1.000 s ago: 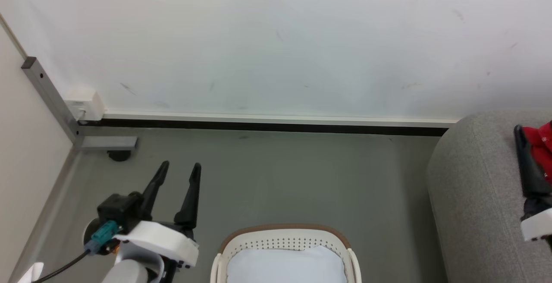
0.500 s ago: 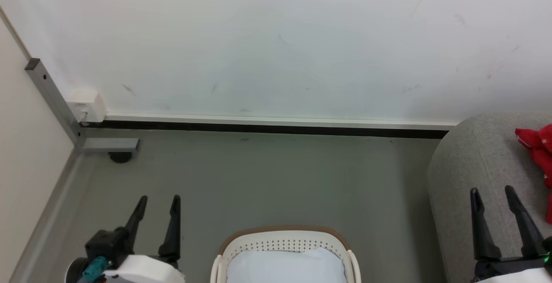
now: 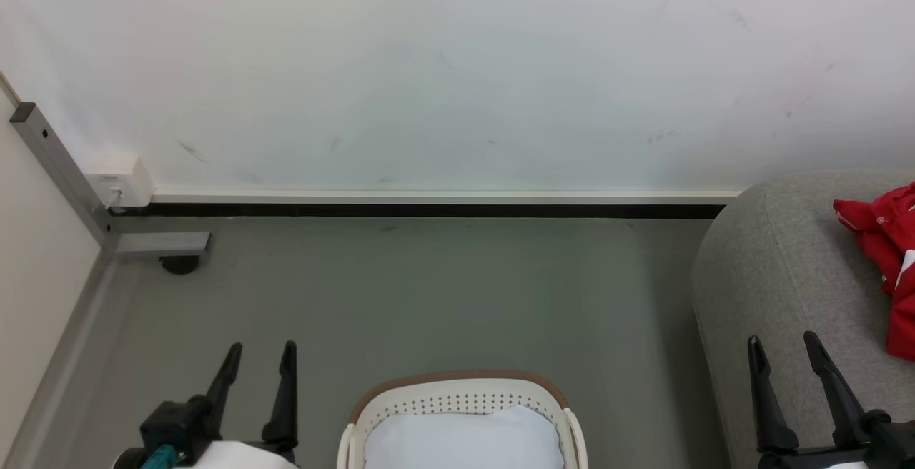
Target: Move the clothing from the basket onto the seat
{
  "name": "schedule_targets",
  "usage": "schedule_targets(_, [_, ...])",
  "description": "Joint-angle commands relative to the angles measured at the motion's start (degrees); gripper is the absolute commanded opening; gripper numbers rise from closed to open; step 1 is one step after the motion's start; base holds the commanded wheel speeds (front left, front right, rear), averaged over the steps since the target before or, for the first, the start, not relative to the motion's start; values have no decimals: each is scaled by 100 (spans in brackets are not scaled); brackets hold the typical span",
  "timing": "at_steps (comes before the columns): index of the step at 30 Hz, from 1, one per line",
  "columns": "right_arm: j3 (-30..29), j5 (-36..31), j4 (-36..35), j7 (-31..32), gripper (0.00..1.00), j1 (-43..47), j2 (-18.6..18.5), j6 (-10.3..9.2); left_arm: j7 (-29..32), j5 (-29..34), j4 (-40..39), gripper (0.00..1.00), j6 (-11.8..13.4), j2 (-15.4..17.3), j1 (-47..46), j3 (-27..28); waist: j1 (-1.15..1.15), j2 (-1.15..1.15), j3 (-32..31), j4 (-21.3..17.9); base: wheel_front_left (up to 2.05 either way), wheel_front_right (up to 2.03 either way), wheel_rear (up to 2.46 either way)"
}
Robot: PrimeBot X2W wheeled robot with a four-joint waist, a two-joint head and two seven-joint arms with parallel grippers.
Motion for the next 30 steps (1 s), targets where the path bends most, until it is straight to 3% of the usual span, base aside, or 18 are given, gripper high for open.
schedule_targets(1, [17,-10,30,-18,100,-16,6,-13,-1,101,34,100,-42,-34,40,59,0,0,-4,2,0,0,0])
schedule_targets(24, [61,207,68,-18,100,-78,36,-13,-1,246,72,100,-237,-201,-65,303,0,0,32,-52,0,0,0])
schedule_targets(25, [60,183,59,0,0,-31,31,0,0,234,69,0,-240,-204,-33,293,0,0,32,-52,0,0,0])
schedule_targets(30, [68,281,249,41,0,61,65,1,54,137,295,0,-240,-262,74,301,0,0,32,-53,0,0,0])
